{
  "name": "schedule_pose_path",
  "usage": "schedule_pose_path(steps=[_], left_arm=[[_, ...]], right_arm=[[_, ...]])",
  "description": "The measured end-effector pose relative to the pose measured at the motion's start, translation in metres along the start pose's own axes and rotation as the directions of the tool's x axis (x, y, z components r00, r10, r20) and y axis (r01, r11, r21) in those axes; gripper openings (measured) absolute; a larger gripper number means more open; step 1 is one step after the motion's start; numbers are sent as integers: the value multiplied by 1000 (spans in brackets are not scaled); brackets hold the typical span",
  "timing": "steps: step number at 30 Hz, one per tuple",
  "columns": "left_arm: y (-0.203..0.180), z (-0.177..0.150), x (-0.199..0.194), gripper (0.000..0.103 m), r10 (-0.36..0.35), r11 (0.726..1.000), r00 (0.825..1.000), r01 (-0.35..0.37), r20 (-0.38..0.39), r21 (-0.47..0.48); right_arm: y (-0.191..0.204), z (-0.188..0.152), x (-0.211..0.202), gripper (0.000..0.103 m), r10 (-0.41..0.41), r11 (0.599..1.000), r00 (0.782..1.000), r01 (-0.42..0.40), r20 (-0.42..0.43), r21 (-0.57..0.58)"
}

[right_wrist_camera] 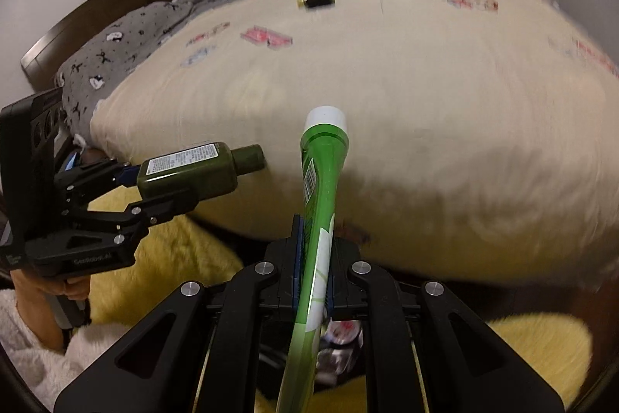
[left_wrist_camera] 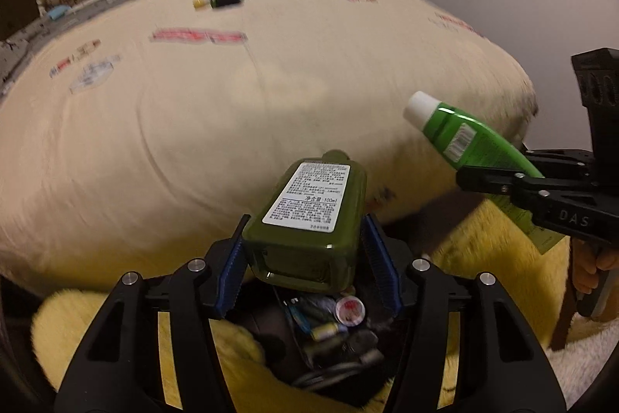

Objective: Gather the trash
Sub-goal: 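Carry the bottle and green tube down into the bin and release both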

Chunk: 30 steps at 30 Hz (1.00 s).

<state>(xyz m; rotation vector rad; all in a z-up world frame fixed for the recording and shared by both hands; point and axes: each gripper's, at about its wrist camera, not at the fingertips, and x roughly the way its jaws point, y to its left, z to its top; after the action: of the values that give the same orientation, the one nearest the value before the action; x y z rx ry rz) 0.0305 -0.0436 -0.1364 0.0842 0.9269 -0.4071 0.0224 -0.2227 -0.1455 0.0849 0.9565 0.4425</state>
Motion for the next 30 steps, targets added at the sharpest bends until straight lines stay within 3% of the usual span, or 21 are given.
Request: schedule_pose_path(steps=[8, 15, 28, 30], left_arm=[[-3, -35, 41, 51, -43, 999, 986, 41, -158, -19], [2, -53, 81, 51, -75, 997, 957, 66, -282, -42], [-1, -66, 120, 51, -132, 991, 907, 118, -400, -60], [2, -64, 123, 57, -144, 989, 906, 125, -399, -74]], right_arm=[[5, -33, 45, 10, 21, 999, 982, -13, -187, 44], [-3, -47, 84, 10, -20, 996, 950, 47, -311, 77], [-7, -48, 110, 13, -34, 989, 924, 86, -381, 120], [-10, -44, 108, 14, -54, 988, 924, 105, -379, 115]])
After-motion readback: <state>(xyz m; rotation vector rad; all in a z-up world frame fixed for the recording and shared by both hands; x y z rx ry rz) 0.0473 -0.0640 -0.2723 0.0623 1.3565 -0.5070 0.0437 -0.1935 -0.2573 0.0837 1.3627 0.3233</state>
